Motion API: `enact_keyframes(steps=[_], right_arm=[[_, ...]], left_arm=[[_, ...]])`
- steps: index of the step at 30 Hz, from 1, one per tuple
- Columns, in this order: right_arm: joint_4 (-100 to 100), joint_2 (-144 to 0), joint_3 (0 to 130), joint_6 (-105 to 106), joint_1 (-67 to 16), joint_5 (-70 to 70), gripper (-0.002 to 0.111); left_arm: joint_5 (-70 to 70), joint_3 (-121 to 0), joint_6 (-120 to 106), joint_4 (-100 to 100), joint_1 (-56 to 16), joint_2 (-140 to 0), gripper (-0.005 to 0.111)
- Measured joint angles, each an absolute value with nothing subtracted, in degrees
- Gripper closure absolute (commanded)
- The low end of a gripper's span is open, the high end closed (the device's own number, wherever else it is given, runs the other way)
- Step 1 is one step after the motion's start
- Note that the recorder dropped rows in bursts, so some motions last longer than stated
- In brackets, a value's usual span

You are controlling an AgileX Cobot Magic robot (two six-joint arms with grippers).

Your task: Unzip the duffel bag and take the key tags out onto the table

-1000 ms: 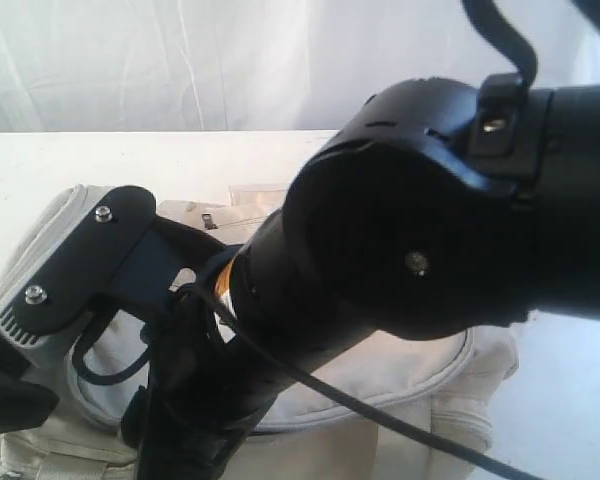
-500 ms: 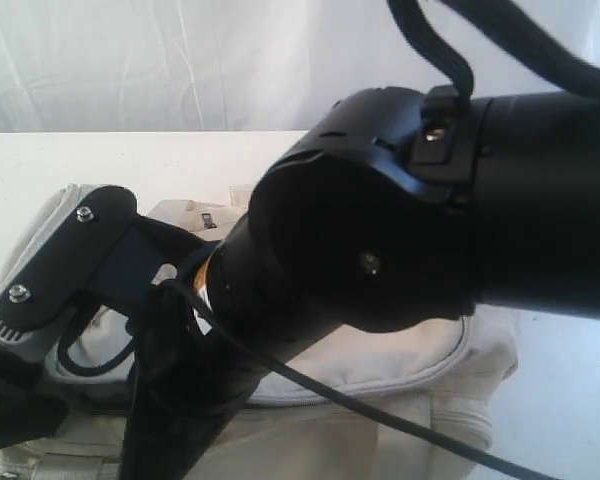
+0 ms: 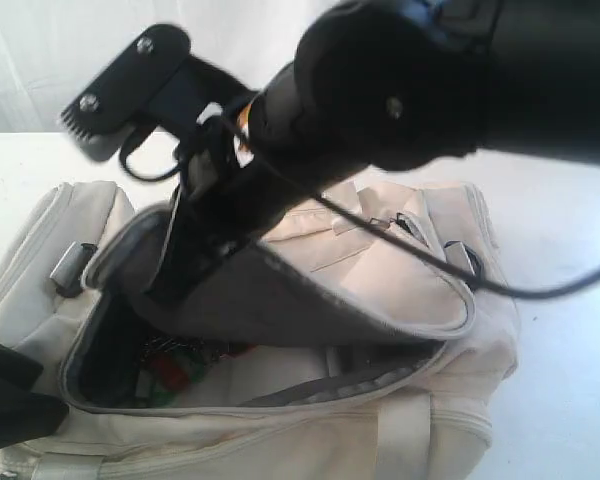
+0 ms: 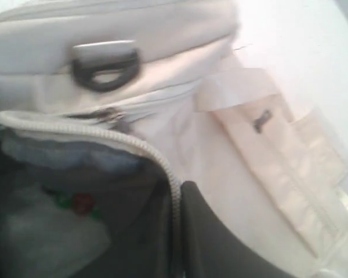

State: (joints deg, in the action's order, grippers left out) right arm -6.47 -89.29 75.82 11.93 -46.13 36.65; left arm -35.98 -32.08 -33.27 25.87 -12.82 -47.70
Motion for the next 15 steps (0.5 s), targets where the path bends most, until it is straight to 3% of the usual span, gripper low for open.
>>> enact_keyframes(steps=[15], right_arm=[[-1.42, -108.94, 97.02, 21.41, -32.13, 37.88, 0.108]], left_arm=[[-35.46, -32.08, -33.27, 26.00, -12.82, -47.70, 0.055]])
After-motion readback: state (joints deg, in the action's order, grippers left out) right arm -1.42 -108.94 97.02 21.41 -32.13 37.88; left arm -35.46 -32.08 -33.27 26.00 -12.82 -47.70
